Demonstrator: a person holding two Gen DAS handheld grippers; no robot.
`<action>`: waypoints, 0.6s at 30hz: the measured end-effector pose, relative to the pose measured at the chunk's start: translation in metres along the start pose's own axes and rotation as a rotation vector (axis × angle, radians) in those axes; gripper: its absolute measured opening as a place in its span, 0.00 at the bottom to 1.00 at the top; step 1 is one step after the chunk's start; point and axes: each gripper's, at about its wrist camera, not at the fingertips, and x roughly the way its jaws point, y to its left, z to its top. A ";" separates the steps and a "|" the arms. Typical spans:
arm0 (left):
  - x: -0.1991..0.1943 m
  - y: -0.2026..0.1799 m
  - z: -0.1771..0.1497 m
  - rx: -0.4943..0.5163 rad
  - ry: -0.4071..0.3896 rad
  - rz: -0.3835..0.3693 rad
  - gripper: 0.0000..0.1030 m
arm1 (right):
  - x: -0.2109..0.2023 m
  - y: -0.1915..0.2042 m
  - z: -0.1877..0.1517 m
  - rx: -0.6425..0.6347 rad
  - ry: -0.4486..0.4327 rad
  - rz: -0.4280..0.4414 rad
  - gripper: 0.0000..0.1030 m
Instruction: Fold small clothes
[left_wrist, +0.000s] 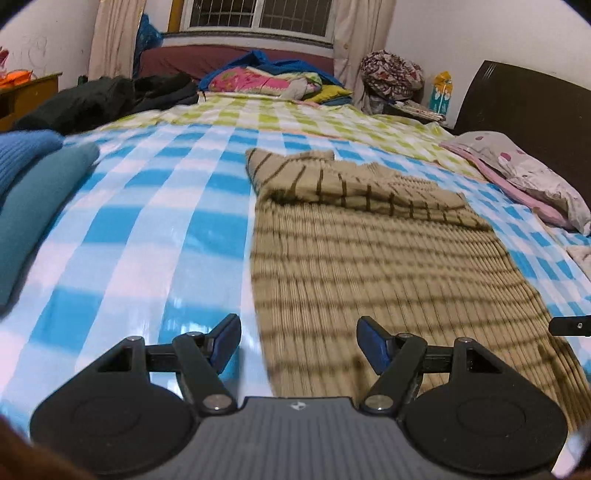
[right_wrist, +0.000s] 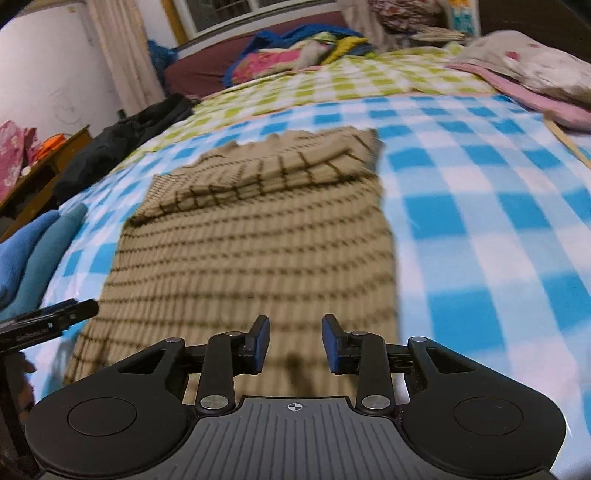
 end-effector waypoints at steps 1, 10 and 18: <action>-0.003 -0.001 -0.004 0.001 0.006 0.003 0.72 | -0.005 -0.003 -0.006 0.014 0.004 -0.004 0.30; -0.019 -0.005 -0.033 -0.019 0.050 0.034 0.72 | -0.029 -0.020 -0.048 0.081 0.012 -0.064 0.30; -0.025 -0.011 -0.041 -0.006 0.077 0.013 0.72 | -0.040 -0.028 -0.063 0.121 0.013 -0.062 0.30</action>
